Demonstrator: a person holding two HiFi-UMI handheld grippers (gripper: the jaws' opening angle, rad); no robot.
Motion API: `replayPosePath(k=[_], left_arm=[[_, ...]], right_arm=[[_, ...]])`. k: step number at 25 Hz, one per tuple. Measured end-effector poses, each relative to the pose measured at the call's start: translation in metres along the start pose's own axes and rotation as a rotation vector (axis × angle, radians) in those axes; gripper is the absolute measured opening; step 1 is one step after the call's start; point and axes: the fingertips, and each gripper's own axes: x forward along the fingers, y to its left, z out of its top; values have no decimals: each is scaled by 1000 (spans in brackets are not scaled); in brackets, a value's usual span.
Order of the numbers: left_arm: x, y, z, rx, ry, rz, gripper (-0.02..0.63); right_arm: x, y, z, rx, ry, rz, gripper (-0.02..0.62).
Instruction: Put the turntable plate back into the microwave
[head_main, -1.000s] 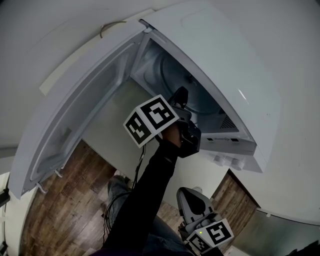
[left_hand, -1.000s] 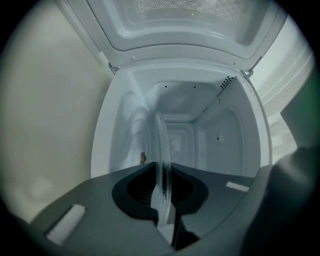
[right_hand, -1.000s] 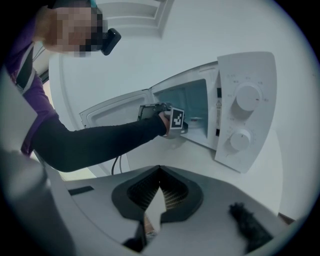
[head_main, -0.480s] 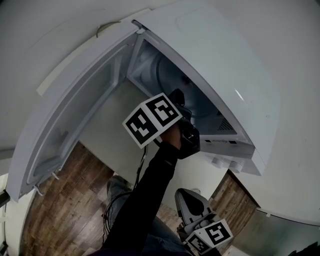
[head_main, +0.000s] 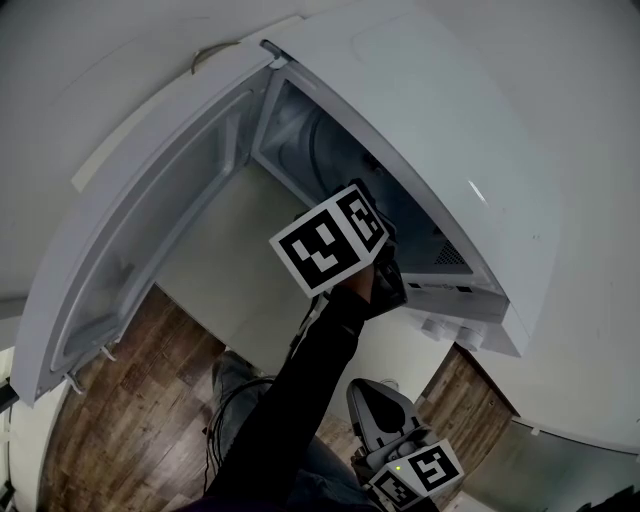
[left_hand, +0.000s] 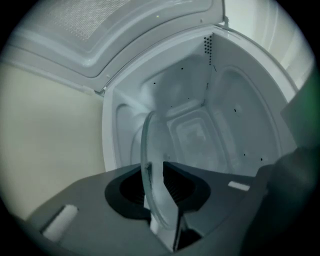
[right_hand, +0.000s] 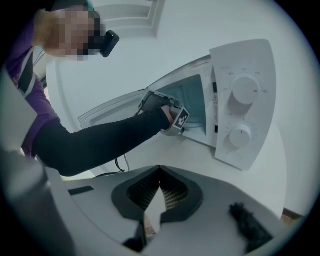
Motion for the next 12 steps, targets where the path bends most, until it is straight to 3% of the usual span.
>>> replayPosePath(k=[4,8,12], left_arm=[[1,0,4,131,-35,60,99],[3,-1,7,327,-81,119,148],[7,0,10,468,-108,149,184]], right_arm=[[0,-3,2,12,-11,-4,9],[2,-3,3,22,-17,1,9],[3,-4,1,40,-15,-6,9]])
